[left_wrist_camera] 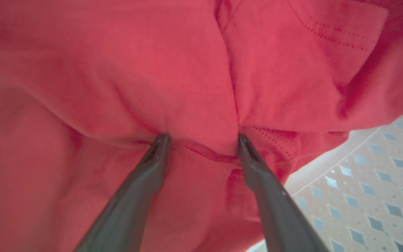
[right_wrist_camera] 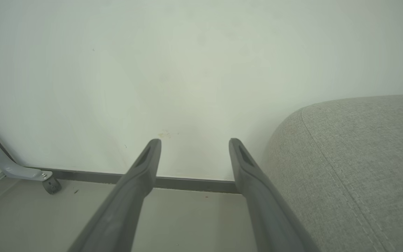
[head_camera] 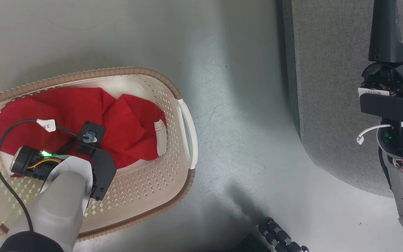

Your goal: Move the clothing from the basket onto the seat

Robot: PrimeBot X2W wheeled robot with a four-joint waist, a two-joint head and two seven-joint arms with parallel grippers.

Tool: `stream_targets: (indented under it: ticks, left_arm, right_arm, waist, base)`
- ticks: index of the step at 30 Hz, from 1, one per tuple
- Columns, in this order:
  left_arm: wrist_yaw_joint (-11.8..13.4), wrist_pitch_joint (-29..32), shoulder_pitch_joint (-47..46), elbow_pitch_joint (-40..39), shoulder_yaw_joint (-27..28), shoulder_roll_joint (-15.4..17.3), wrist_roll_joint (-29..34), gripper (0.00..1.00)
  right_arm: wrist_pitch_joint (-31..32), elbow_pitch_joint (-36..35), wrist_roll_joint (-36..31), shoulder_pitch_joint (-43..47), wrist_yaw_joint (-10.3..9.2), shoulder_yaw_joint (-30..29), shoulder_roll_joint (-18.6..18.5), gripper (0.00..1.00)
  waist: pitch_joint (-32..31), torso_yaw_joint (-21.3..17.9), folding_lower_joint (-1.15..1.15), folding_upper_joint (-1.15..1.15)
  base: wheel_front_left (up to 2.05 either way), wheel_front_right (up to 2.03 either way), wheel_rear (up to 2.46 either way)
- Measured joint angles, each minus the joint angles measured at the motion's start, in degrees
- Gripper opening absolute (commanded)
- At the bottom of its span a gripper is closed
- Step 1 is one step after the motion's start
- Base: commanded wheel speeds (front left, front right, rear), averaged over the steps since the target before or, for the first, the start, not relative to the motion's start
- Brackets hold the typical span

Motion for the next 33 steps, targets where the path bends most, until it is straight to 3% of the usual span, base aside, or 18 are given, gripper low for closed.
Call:
stream_targets:
  ticks: [2, 4, 14, 23, 33]
  left_arm:
    - [0.0, 0.01, -0.02, 0.12, -0.09, -0.03, 0.18, 0.95]
    - [-0.05, -0.03, -0.02, 0.02, 0.03, -0.04, 0.13, 0.0]
    - [-0.77, -2.34, -0.12, 0.01, 1.36, -0.01, -0.62, 0.0]
    - [-4.85, -7.19, -0.12, -0.47, 1.41, 0.21, -2.05, 0.0]
    - [-7.21, -11.87, 0.38, -0.7, 1.82, -2.89, -3.13, 0.0]
  right_arm:
    - [0.0, -0.01, 0.0, 0.0, 0.0, 0.01, 0.0, 1.0]
    - [0.0, -0.01, 0.0, 0.01, 0.0, 0.01, 0.0, 1.0]
    - [0.0, 0.91, 0.01, 0.01, 0.0, -0.07, 0.19, 1.0]
    - [0.0, 3.6, 0.12, 0.01, 0.0, -0.42, 1.1, 1.0]
    - [0.0, 5.61, 0.65, 0.38, 0.0, -1.62, 0.48, 1.0]
  waist:
    - [-0.02, -0.02, 0.0, 0.0]
    - [-0.02, -0.03, 0.0, 0.0]
    - [-0.69, 0.0, 0.0, 0.0]
    - [-4.45, 0.48, 0.0, 0.0]
    - [-10.32, 1.67, 0.0, 0.0]
  base:
    - [0.0, 0.0, 0.0]
    - [0.0, 0.0, 0.0]
    - [0.0, 0.0, 0.0]
    - [0.0, 0.0, 0.0]
    - [0.0, 0.0, 0.0]
